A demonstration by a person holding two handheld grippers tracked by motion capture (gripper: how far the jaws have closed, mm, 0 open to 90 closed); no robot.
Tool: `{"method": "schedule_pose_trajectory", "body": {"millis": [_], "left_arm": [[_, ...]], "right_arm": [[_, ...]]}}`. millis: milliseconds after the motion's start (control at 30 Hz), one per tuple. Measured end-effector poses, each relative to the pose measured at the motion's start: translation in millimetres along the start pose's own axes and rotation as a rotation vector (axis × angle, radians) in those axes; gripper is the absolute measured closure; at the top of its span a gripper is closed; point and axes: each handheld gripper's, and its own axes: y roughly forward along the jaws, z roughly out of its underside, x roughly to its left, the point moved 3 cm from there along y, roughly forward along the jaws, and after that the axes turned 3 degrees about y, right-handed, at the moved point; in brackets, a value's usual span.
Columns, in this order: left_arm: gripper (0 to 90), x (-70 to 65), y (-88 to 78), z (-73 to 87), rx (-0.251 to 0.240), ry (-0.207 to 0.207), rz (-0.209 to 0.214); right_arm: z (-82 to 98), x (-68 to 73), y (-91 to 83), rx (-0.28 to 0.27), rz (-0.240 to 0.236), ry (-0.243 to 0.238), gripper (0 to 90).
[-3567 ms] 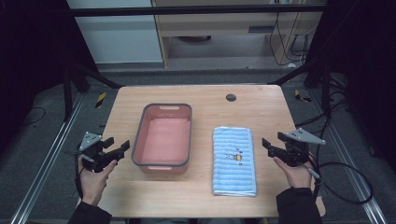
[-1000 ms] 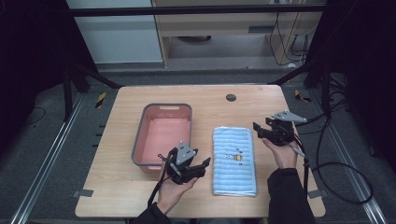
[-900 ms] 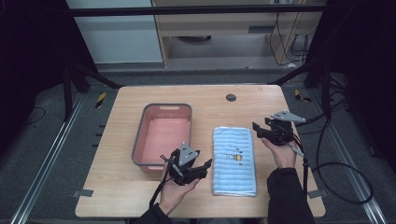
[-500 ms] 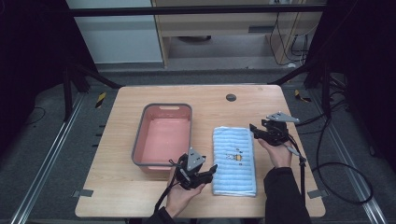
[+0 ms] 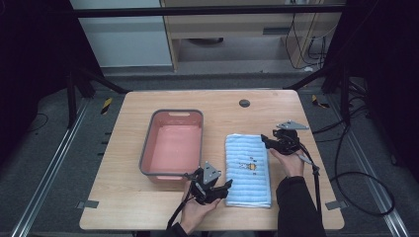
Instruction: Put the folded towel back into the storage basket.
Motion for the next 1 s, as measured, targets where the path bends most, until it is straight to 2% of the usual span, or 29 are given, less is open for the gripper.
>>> {"method": "schedule_pose_trajectory", "body": {"millis": [100,267,400,533,700,933,1000], "left_arm": [[48.4,-0.5,5.1,4.4,0.011,-0.008,0.0],[50.1,-0.9,11.3,9.9,0.024,-0.024,0.003],[51.5,-2.3,14.8,14.0,0.033,-0.025,0.005],[52.6,-4.9,19.7,17.8,0.047,-0.024,0.004],[54.3,-4.6,23.4,21.3,0.058,-0.031,0.006],[57.3,-4.7,25.7,24.4,0.068,-0.039,0.002],[58.5,-5.3,26.4,25.0,0.071,-0.044,0.002]], "right_arm": [[5.5,-1.2,7.8,0.018,-0.001,-0.01,46.1],[13.3,-3.2,15.4,0.057,0.005,0.004,46.6],[17.9,-1.3,21.9,0.087,0.003,-0.014,47.0],[20.1,-0.4,24.8,0.101,-0.006,-0.005,48.6],[25.6,-0.4,31.7,0.132,-0.006,-0.018,49.8],[34.4,-3.1,37.1,0.154,-0.01,0.015,53.3],[34.8,-1.8,37.5,0.16,-0.002,0.002,54.3]]}}
